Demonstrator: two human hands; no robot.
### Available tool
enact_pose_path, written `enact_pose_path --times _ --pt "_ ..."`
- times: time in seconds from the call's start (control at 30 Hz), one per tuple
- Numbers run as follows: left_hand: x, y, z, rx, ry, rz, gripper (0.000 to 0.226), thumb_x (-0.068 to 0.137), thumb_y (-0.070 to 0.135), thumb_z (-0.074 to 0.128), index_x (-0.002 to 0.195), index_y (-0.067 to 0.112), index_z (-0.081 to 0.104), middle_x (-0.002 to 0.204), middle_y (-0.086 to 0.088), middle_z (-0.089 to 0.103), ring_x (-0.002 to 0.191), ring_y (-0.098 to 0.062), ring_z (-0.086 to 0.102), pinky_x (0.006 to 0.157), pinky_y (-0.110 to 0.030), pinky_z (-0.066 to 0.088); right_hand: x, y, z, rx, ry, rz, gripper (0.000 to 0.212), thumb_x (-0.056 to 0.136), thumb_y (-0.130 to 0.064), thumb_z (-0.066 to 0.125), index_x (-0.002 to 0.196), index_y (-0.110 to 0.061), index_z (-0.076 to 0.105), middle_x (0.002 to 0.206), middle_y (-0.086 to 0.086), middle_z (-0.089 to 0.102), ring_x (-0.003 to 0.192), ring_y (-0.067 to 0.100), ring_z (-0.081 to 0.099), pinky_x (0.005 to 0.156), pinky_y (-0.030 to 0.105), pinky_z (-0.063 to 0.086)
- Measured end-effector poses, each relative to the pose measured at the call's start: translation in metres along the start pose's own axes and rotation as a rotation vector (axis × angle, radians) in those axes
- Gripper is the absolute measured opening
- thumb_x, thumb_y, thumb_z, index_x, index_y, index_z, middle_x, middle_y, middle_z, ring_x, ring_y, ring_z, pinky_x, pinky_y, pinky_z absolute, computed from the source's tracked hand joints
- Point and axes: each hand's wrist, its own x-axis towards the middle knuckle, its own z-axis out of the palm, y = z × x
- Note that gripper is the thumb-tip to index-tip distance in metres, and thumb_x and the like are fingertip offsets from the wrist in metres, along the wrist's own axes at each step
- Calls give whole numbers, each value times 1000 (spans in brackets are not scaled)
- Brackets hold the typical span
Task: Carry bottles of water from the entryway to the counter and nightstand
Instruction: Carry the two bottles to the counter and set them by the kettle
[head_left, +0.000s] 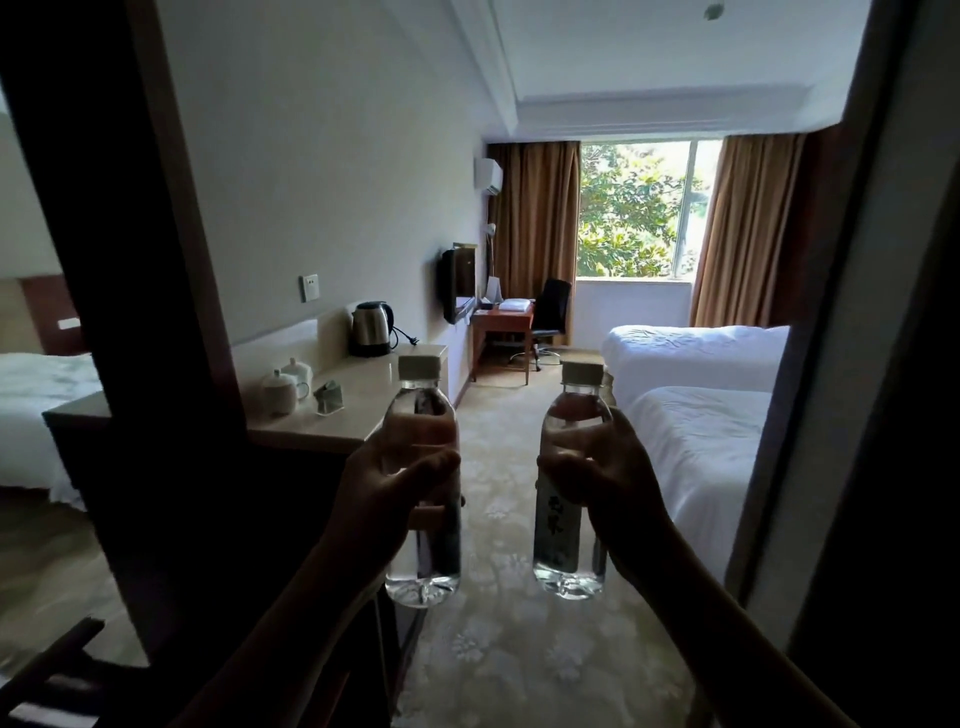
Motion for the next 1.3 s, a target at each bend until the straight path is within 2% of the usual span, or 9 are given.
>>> enact_pose_path --times 0.13,0.2,0.37,0.5,0.83,0.93,1.1,1.2,1.3 --pt "69 -27 15 -10 3 -21 30 65 22 72 94 19 67 75 -6 69 60 -22 69 52 -33 57 62 41 -13 -69 -13 14 40 67 -19 75 96 -1 53 68 -6 63 64 11 62 61 27 52" --pt "104 -44 18 -20 -1 -35 26 66 20 71 91 20 68 76 -9 68 60 -24 68 53 -37 58 92 65 -15 -81 0 26 38 68 -19 75 97 -3 54 68 -6 63 66 14 64 63 30 54" --pt "209 -91 10 11 -67 -36 27 65 23 73 92 23 71 76 -10 69 62 -28 70 57 -40 57 173 135 -12 -37 53 45 43 67 -15 75 100 3 54 66 -4 60 63 15 57 61 35 50" --pt "307 -117 4 -8 -120 -20 45 53 29 80 95 18 68 70 -5 70 58 -24 70 53 -32 56 247 186 -6 -34 131 53 53 64 -19 78 105 5 54 65 -2 60 61 16 54 60 32 46" --pt "505 -166 40 -35 -257 -42 32 63 24 73 94 19 66 73 -3 72 63 -25 72 55 -33 60 415 256 -38 -164 274 55 53 59 -30 77 99 -4 55 66 -4 58 59 12 56 55 27 47" --pt "550 -187 56 -36 -262 -34 31 64 25 73 95 20 66 75 -3 72 65 -28 72 56 -33 60 456 285 -59 -194 276 53 47 61 -33 77 93 -8 53 68 -3 58 63 14 57 59 30 48" --pt "625 -233 89 -19 -241 -30 31 67 29 72 98 23 67 84 -6 72 69 -28 73 57 -31 58 523 339 -95 -183 264 21 54 58 -35 75 94 0 55 77 4 62 70 13 61 62 22 50" --pt "674 -261 112 10 -214 -14 28 69 32 70 97 27 68 87 -5 70 70 -27 73 58 -31 57 572 374 -119 -175 235 12 62 58 -37 75 101 4 57 82 6 65 76 17 65 65 26 53" --pt "725 -278 130 24 -155 7 23 70 31 68 92 31 68 89 -5 69 68 -21 73 58 -29 57 627 405 -139 -164 208 34 62 57 -36 73 109 -7 59 85 7 68 79 19 69 69 31 59"
